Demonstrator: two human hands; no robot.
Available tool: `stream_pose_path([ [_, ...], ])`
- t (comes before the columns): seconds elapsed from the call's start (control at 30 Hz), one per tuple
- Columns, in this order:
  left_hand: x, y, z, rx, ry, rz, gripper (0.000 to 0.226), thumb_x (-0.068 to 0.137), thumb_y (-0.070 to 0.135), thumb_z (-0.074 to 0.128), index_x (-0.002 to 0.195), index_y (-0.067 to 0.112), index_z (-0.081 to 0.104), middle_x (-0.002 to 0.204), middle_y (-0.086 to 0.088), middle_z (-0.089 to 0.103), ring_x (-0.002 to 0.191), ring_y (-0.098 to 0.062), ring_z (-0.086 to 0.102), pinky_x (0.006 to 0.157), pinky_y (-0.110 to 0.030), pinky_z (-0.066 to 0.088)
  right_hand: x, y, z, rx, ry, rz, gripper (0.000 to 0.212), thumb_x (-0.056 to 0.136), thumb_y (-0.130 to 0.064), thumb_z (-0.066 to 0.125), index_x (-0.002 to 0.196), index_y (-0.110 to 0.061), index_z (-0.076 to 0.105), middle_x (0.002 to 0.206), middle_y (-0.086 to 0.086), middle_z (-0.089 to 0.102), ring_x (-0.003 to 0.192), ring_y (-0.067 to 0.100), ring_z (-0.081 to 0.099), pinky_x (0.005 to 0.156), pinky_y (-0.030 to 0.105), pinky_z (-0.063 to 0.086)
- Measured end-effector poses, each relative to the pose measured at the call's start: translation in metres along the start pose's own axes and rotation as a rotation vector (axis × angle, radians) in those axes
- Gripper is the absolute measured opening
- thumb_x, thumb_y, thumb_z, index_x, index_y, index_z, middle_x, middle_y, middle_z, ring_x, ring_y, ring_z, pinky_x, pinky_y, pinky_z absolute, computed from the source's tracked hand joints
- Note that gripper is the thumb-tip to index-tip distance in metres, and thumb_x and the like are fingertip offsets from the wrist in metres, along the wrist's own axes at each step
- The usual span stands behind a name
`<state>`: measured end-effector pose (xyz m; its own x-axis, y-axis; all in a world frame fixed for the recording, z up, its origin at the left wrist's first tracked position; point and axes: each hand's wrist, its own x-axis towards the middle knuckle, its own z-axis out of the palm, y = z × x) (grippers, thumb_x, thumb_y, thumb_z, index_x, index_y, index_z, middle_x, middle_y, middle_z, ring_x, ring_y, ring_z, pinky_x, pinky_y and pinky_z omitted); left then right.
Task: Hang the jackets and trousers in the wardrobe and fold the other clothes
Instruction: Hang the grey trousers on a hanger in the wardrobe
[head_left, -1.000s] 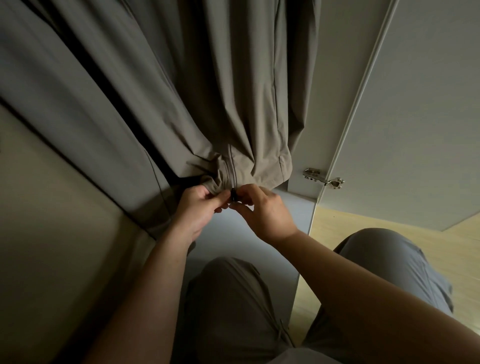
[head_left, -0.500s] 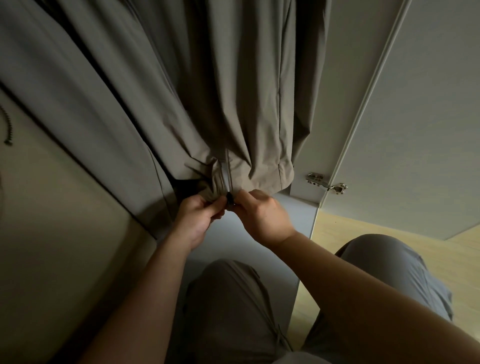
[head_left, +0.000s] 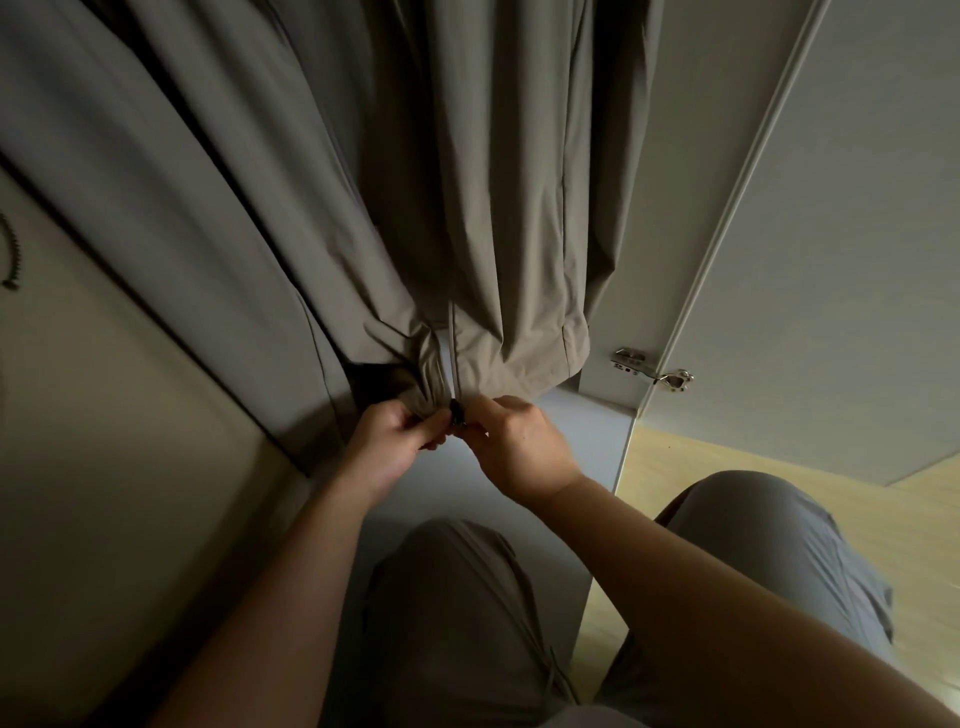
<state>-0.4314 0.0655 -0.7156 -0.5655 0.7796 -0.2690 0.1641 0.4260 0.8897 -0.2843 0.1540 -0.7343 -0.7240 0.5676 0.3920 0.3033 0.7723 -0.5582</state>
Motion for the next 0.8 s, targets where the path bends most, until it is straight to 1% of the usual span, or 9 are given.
stream_pose_path([
  [0.07,0.001,-0.004,0.003,-0.024,0.061,-0.002,0.002,0.095,0.027,0.067,0.097,0.026,0.069,0.091,0.003,0.074,0.083,-0.006,0.068,0.07,-0.021,0.048,0.005,0.002,-0.005,0.071,-0.055,0.012,0.026,0.092,-0.033,0.073,0.108,-0.014,0.065,0.09,0.004,0.066,0.076,0.024,0.062,0.065,0.033,0.053],
  [0.17,0.002,-0.007,0.007,-0.032,0.073,-0.015,0.004,0.096,0.028,0.067,0.094,0.025,0.069,0.087,0.001,0.076,0.08,-0.008,0.072,0.069,-0.022,0.051,0.007,0.004,-0.006,0.147,-0.07,0.114,0.031,0.087,-0.045,0.076,0.093,-0.017,0.064,0.078,-0.01,0.058,0.062,0.006,0.051,0.058,0.013,0.038],
  [0.33,0.005,-0.009,0.008,-0.052,0.025,0.016,0.009,0.096,0.022,0.067,0.099,0.016,0.072,0.085,-0.001,0.079,0.079,-0.013,0.076,0.065,-0.019,0.058,0.011,0.005,0.003,0.208,-0.129,0.417,0.029,0.09,-0.047,0.07,0.075,-0.025,0.059,0.066,-0.01,0.057,0.059,0.007,0.052,0.052,0.018,0.035],
  [0.43,0.009,-0.01,0.004,0.085,0.077,0.058,0.004,0.094,0.024,0.07,0.09,0.024,0.071,0.077,0.011,0.077,0.075,-0.003,0.074,0.066,-0.017,0.054,0.015,0.001,0.001,0.198,-0.229,0.42,0.028,0.094,-0.046,0.062,0.071,-0.032,0.053,0.07,-0.011,0.055,0.062,0.008,0.052,0.054,0.022,0.037],
  [0.5,0.009,-0.008,0.004,0.186,0.078,0.118,0.015,0.092,0.024,0.072,0.08,0.031,0.068,0.07,0.023,0.072,0.071,0.008,0.069,0.057,-0.006,0.047,0.019,-0.003,-0.001,0.187,-0.315,0.406,0.025,0.095,-0.046,0.053,0.071,-0.037,0.051,0.076,-0.012,0.057,0.067,0.008,0.055,0.057,0.023,0.04],
  [0.57,0.011,-0.01,0.006,0.254,0.063,0.146,0.017,0.092,0.026,0.073,0.077,0.032,0.068,0.067,0.023,0.071,0.07,0.008,0.068,0.056,-0.004,0.046,0.025,-0.004,-0.001,0.216,-0.405,0.446,0.025,0.096,-0.044,0.043,0.076,-0.037,0.056,0.082,-0.011,0.06,0.071,0.007,0.055,0.061,0.023,0.04],
  [0.67,0.015,-0.017,0.006,0.39,0.065,0.139,0.012,0.096,0.028,0.068,0.099,0.017,0.074,0.086,0.005,0.077,0.086,-0.008,0.071,0.074,-0.025,0.055,0.03,-0.003,0.0,0.528,-0.484,0.735,0.045,0.103,-0.037,0.037,0.066,-0.026,0.06,0.064,-0.009,0.049,0.055,0.008,0.041,0.053,0.022,0.031],
  [0.73,0.014,-0.023,0.007,0.402,0.079,0.182,0.02,0.097,0.026,0.067,0.105,0.01,0.073,0.094,-0.001,0.076,0.089,-0.013,0.07,0.076,-0.025,0.052,0.036,-0.004,-0.002,0.803,-0.529,0.961,0.06,0.101,-0.032,0.038,0.047,-0.021,0.064,0.054,-0.005,0.041,0.046,0.011,0.031,0.047,0.022,0.025],
  [0.8,0.013,-0.026,0.007,0.378,0.137,0.255,0.019,0.097,0.022,0.067,0.101,0.004,0.073,0.091,-0.006,0.076,0.085,-0.015,0.07,0.073,-0.025,0.054,0.048,-0.005,-0.004,0.967,-0.539,1.056,0.066,0.099,-0.025,0.04,0.037,-0.018,0.06,0.046,-0.005,0.04,0.04,0.011,0.026,0.044,0.021,0.021],
])
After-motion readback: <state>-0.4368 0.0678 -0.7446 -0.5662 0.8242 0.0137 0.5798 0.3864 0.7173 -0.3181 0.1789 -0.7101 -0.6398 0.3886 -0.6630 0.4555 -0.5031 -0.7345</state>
